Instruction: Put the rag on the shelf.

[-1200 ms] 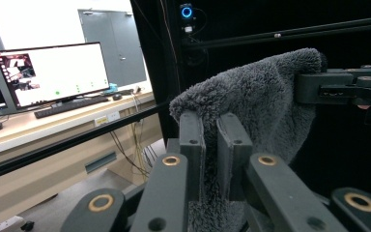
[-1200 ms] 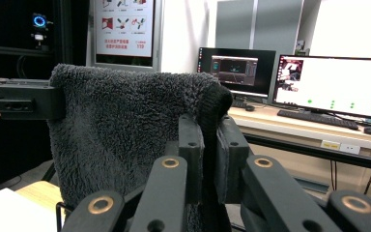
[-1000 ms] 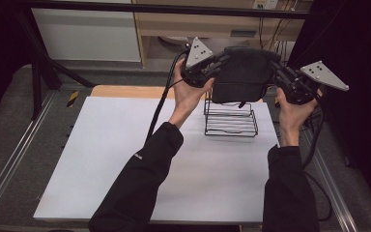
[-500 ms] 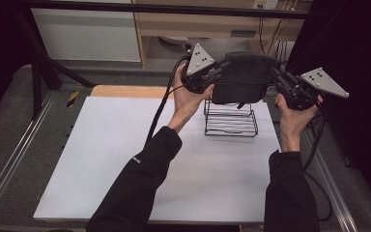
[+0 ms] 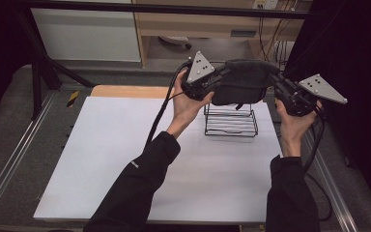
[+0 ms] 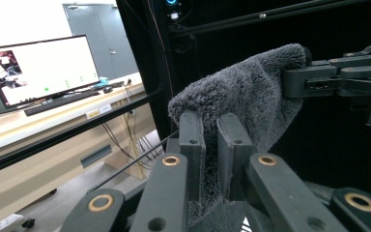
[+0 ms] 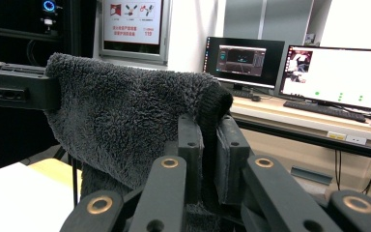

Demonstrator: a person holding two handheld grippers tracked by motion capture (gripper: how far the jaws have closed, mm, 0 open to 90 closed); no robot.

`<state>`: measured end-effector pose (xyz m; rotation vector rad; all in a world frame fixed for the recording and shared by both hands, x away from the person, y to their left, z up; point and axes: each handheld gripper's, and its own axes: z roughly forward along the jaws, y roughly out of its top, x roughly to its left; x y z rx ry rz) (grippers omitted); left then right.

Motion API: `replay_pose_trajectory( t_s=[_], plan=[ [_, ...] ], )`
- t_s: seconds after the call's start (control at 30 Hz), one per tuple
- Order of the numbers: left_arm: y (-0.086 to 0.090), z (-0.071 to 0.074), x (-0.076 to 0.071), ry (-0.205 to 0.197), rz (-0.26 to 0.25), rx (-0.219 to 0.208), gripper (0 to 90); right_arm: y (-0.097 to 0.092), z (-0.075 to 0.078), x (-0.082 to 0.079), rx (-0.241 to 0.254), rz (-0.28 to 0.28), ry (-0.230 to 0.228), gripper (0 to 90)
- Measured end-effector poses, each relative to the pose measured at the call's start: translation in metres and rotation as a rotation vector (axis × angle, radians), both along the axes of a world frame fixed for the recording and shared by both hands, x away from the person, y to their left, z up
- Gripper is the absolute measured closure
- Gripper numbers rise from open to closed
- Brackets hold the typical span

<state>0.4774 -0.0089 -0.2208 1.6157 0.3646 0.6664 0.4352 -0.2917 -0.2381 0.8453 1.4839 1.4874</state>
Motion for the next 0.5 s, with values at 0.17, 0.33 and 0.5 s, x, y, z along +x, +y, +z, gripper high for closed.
replay_pose_trajectory(
  t_s=[0.17, 0.33, 0.5],
  plan=[
    [0.0, -0.004, -0.003, 0.006, -0.005, 0.008, 82.0, -0.001, -0.004, -0.002, -0.007, 0.011, 0.008, 83.0],
    [0.002, -0.011, -0.006, 0.023, -0.013, 0.017, 81.6, -0.002, -0.008, -0.006, -0.014, 0.028, 0.028, 81.9],
    [0.003, -0.018, -0.01, 0.054, -0.023, 0.027, 81.0, -0.004, -0.015, -0.011, -0.011, 0.043, 0.059, 80.1]
  ],
)
